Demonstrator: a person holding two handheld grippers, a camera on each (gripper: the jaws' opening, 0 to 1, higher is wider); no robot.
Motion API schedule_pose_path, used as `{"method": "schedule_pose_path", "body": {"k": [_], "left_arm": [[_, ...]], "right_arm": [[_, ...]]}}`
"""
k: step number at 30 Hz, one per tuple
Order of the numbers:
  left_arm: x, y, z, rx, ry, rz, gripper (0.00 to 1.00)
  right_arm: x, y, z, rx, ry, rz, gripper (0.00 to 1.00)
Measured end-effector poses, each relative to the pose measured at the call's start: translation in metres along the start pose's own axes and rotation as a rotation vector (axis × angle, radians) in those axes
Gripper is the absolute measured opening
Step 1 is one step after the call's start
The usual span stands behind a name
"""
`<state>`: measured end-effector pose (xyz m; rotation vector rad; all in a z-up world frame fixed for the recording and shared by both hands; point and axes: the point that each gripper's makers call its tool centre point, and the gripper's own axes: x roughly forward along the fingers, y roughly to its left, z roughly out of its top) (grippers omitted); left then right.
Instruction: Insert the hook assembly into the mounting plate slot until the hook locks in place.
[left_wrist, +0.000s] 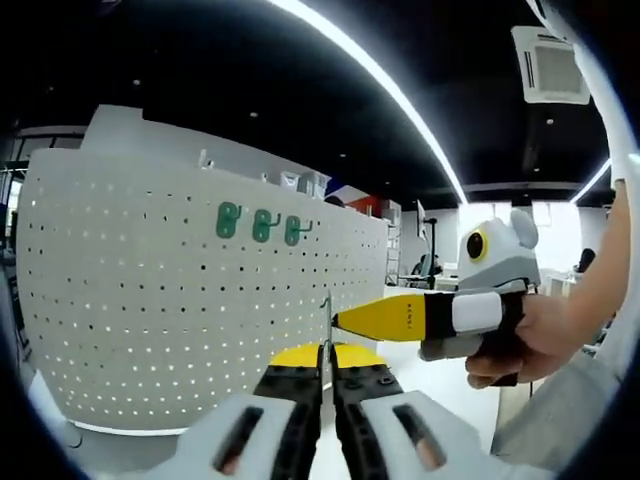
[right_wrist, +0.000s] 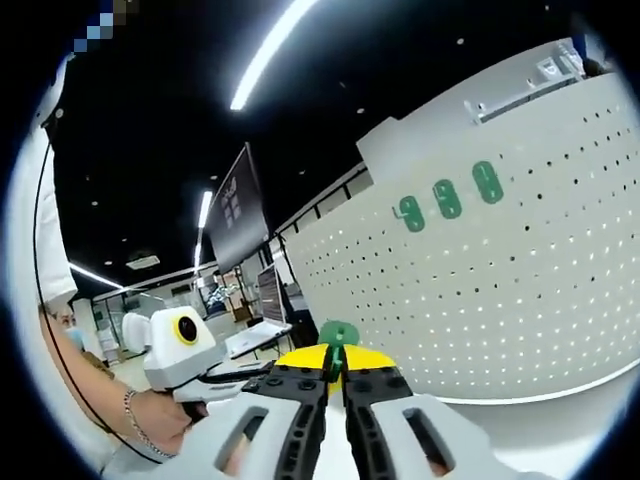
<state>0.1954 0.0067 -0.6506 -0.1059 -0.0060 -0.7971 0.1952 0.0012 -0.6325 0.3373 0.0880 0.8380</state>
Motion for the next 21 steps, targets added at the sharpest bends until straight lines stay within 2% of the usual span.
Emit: {"method": "schedule_pose_path", "body": {"k": [16, 21], "left_arm": [[-0.0009, -0.0005, 0.0020, -0.015, -0.012, -0.002, 0.02], [0.0001, -0.0010, 0.0002, -0.007, 0.005, -0.012, 0.05]], "right_arm": [[-0.0004, 0.0031, 0.0027, 0.028, -0.007, 0.001, 0.00], [-0.0003, 0.0032, 0.0014, 0.025, 0.007, 0.007, 0.00]]}}
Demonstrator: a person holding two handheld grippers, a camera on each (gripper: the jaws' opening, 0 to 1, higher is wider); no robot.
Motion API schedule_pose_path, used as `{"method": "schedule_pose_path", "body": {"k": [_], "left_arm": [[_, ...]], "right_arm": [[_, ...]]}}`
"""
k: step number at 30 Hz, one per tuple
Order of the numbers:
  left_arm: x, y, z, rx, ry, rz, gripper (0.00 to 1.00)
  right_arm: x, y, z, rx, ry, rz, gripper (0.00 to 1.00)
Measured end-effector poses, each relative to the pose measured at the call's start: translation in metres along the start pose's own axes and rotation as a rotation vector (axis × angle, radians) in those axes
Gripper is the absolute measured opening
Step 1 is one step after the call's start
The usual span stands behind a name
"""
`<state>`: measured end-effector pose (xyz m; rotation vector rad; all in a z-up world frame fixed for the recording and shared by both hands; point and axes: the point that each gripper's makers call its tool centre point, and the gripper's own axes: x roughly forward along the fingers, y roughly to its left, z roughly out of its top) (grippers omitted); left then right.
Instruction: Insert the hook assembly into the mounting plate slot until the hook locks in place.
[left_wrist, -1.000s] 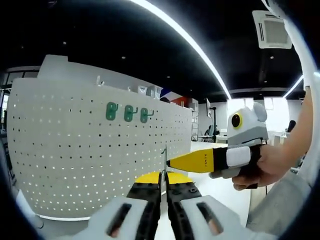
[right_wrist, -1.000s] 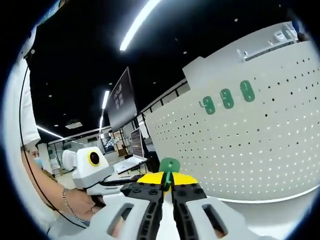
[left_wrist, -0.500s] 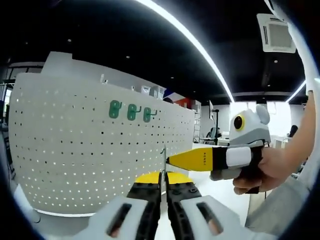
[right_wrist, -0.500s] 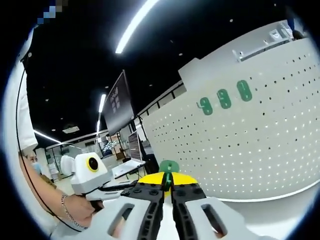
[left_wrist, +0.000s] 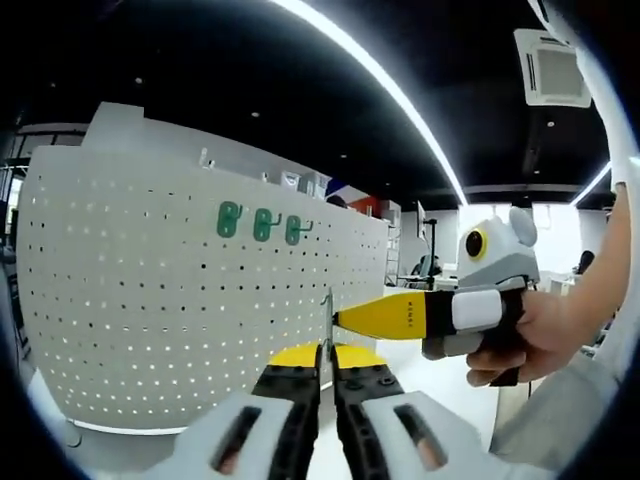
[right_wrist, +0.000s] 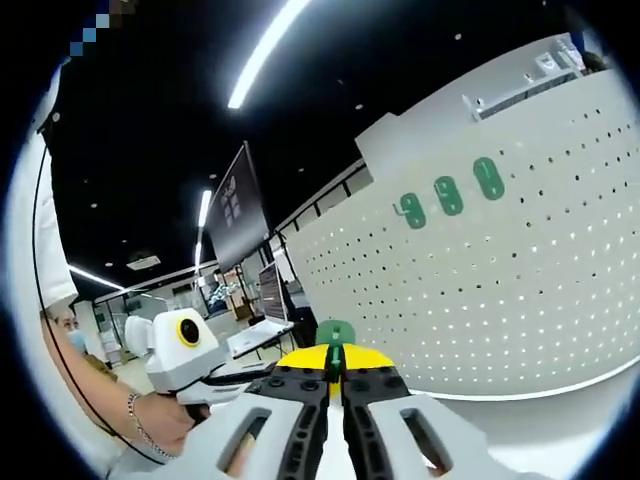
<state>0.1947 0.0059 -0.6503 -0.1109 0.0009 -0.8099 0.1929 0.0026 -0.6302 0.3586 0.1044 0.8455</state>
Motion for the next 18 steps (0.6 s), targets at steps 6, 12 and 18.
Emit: {"method": "schedule_pose_path", "body": {"k": [6, 12, 18], "left_arm": [[0.003, 0.003, -0.011, -0.049, 0.082, -0.003, 0.49], [0.006, 0.000, -0.014, -0.004, 0.096, -0.022, 0.82], [0.008, -0.005, -0.015, 0.019, 0.105, -0.034, 0.87]], "right_arm": [[0.001, 0.001, 0.000, 0.012, 0.002, 0.009, 0.00], [0.000, 0.000, 0.001, 0.010, -0.004, 0.010, 0.00], [0.001, 0.000, -0.001, 0.016, 0.001, 0.009, 0.00]]}}
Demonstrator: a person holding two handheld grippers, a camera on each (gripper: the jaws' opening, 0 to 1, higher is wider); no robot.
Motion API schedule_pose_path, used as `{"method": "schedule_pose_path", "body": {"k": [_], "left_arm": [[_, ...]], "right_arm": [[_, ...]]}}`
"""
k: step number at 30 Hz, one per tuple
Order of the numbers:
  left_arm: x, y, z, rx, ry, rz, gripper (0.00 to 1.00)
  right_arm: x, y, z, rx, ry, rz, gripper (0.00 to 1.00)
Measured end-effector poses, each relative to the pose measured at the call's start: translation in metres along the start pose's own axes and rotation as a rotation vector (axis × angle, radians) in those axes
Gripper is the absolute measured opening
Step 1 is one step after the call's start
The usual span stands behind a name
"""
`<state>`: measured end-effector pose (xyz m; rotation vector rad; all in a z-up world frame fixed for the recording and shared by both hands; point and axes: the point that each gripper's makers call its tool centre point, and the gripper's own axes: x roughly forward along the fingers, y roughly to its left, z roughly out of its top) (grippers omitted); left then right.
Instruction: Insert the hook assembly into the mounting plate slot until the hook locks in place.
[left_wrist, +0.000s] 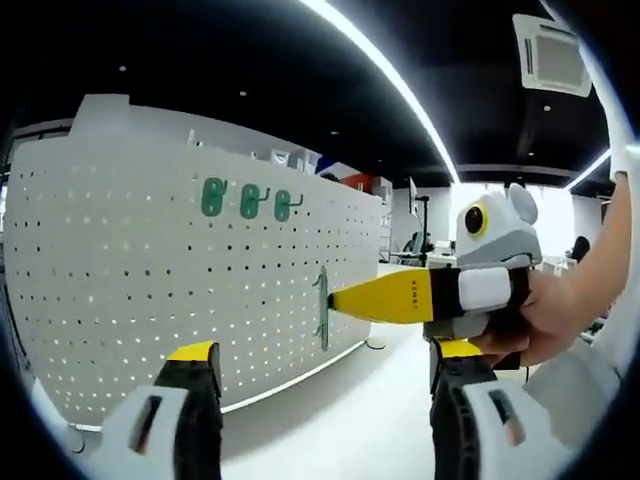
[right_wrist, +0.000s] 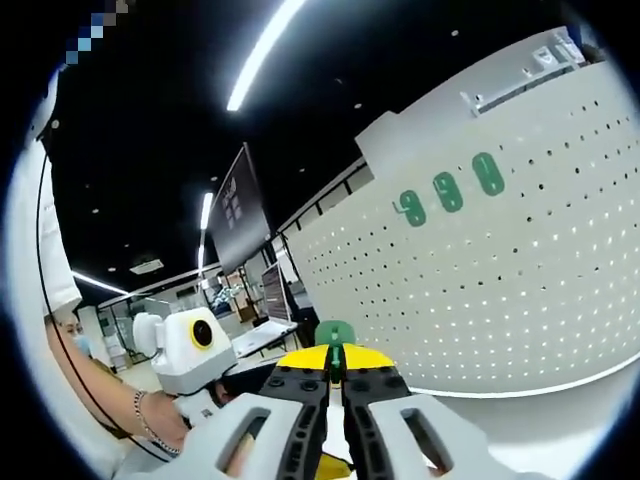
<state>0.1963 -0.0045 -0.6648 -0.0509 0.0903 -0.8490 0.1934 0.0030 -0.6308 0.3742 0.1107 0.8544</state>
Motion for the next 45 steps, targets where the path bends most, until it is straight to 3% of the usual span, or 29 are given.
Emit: {"method": "schedule_pose_path", "body": {"k": [7, 11, 13, 22, 45], "left_arm": [[-0.001, 0.005, -0.002, -0.001, 0.008, 0.014, 0.87], [-0.002, 0.003, -0.003, 0.006, 0.012, 0.012, 0.86], [-0.001, 0.003, -0.004, 0.012, 0.018, 0.012, 0.86], [-0.004, 0.005, -0.004, 0.000, 0.014, 0.020, 0.85], [-0.024, 0.021, -0.011, -0.020, 0.034, 0.084, 0.83]], "right_arm": [[-0.001, -0.001, 0.003, -0.043, 0.009, -0.022, 0.00], [-0.010, -0.019, 0.020, -0.320, 0.024, -0.193, 0.00], [-0.012, -0.023, 0.026, -0.368, 0.023, -0.232, 0.00], [-0.010, -0.034, 0.037, -0.323, -0.003, -0.241, 0.00], [-0.025, -0.123, 0.116, -0.344, -0.096, -0.431, 0.00]]}}
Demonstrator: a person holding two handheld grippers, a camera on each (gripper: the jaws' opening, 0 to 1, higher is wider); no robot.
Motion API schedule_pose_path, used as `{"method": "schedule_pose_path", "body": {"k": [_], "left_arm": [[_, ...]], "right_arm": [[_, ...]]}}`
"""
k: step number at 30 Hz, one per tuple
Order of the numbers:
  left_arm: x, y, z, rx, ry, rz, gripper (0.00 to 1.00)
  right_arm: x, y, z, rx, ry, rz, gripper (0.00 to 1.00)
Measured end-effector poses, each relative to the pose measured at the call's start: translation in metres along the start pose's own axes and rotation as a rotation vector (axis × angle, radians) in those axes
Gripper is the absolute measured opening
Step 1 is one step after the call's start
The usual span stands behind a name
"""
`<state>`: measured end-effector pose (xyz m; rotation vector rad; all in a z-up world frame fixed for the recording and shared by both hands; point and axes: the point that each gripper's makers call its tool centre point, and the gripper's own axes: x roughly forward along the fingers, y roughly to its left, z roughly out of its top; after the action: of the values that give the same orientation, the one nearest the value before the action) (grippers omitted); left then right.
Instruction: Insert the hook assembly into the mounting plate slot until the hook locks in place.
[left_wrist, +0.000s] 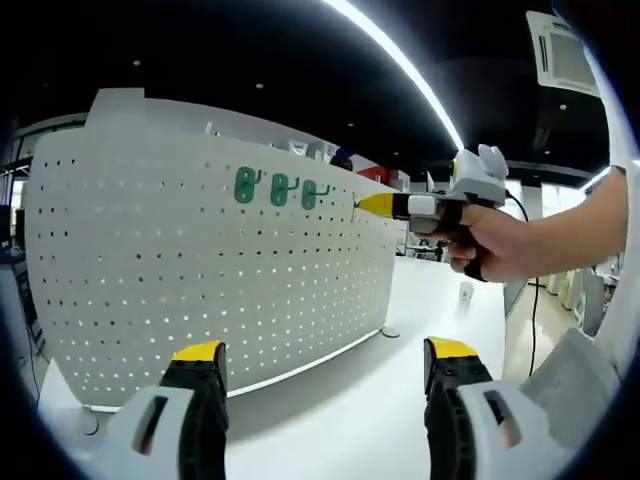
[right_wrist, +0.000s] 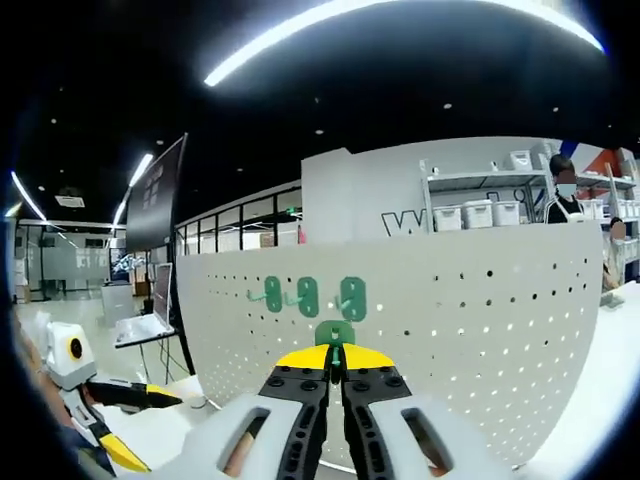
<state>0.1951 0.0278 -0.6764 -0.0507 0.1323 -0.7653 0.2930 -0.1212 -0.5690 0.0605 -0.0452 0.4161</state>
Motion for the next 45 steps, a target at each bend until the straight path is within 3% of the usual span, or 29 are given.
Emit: {"method": "schedule_pose_path", "body": {"k": [19, 31, 45], "left_arm": [[-0.010, 0.004, 0.003, 0.016, 0.004, 0.027, 0.81], [-0.011, 0.007, 0.003, 0.017, 0.011, 0.041, 0.80], [-0.012, 0.013, 0.000, 0.011, 0.025, 0.056, 0.80]], "right_arm": [[0.025, -0.048, 0.018, -0.053, -0.035, -0.107, 0.00], [0.038, -0.052, 0.024, -0.095, -0.050, -0.113, 0.00], [0.047, -0.055, 0.023, -0.083, -0.057, -0.115, 0.01]]}}
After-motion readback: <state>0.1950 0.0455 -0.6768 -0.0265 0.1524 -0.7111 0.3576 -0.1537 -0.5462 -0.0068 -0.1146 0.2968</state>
